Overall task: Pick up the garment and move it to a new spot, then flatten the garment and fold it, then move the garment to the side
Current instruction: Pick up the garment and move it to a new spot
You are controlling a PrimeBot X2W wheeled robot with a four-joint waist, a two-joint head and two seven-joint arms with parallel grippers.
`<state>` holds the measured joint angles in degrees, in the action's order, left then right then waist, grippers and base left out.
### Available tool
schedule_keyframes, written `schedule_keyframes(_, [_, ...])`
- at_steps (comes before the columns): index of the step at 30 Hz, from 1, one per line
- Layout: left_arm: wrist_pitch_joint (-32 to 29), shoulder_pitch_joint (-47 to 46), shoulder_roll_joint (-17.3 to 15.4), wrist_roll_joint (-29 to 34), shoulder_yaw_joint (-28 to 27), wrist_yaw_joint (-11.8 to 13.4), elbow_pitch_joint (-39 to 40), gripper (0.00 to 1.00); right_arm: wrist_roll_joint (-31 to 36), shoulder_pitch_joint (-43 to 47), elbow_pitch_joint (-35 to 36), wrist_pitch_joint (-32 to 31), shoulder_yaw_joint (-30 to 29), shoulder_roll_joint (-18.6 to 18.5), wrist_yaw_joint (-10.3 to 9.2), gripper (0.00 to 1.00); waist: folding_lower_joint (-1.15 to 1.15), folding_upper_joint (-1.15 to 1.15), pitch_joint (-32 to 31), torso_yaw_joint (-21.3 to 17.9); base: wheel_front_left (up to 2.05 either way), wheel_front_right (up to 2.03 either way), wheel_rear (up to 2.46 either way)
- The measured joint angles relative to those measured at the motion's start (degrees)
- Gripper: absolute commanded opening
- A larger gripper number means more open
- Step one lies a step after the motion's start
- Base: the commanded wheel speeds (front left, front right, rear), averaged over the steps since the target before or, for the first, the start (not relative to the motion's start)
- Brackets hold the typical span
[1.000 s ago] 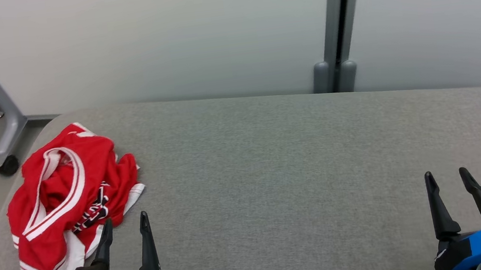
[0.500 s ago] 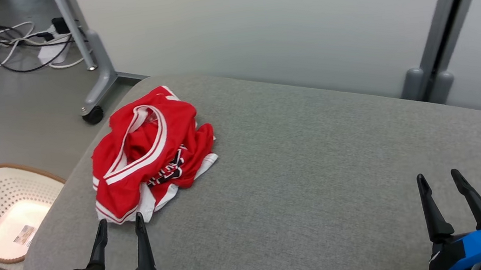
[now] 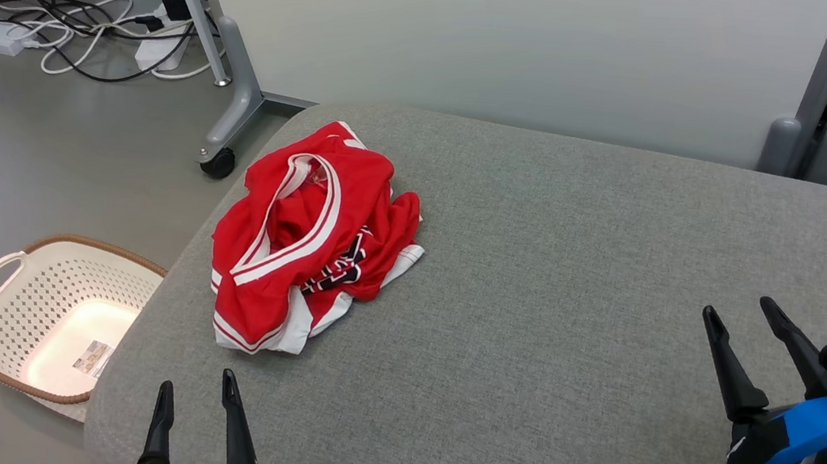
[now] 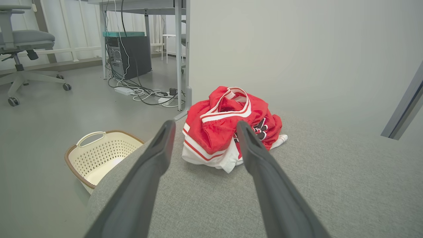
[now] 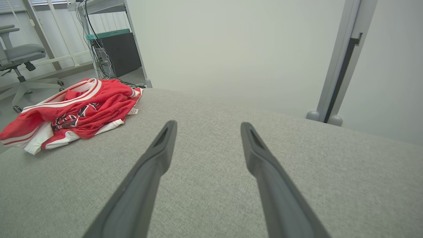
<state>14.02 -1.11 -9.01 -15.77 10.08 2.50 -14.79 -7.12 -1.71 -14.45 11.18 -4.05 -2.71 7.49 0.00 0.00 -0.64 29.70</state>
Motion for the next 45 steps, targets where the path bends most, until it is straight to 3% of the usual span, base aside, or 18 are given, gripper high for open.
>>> schedule_keyframes(8, [-3.0,-1.7,-1.2,-1.5,-0.2,-0.8,1.4,1.0,-0.1,-0.2,-0.2,0.2,-0.2,0.0,0.0,1.0,0.0,0.0,1.2,-0.8,0.0,0.0,0.0])
schedule_keyframes(17, [-14.3,-16.0,-7.1,-6.9,-2.9,-5.7,4.6,1.0,0.5,-1.7,1.3,-0.1,0.0,0.0,0.0,1.0,0.0,0.0,6.0,-4.2,0.0,0.0,0.0])
schedule_keyframes(25, [-28.2,-29.4,-13.2,-14.5,-5.4,-8.5,-3.8,1.0,2.1,-4.7,3.7,-1.4,2.4,0.0,0.0,1.0,0.0,0.0,12.6,-10.1,0.0,0.0,0.0])
schedule_keyframes(32, [-36.6,-33.2,-18.4,-19.1,-7.7,-9.0,-10.6,1.0,3.5,-6.1,6.3,-2.9,3.8,0.0,0.0,1.0,0.01,0.0,18.5,-17.3,0.0,0.0,0.0])
schedule_keyframes(39, [-41.2,-33.4,-22.1,-20.4,-10.1,-5.9,-15.3,1.0,4.3,-6.3,8.7,-3.6,3.7,0.0,0.0,1.0,0.01,0.0,23.2,-22.7,0.0,0.0,0.0])
schedule_keyframes(45, [-44.0,-30.6,-23.9,-19.3,-12.0,1.5,-18.8,1.0,4.5,-6.3,9.9,-3.5,3.9,0.0,0.0,1.0,0.0,0.0,24.9,-25.4,0.0,0.0,0.0])
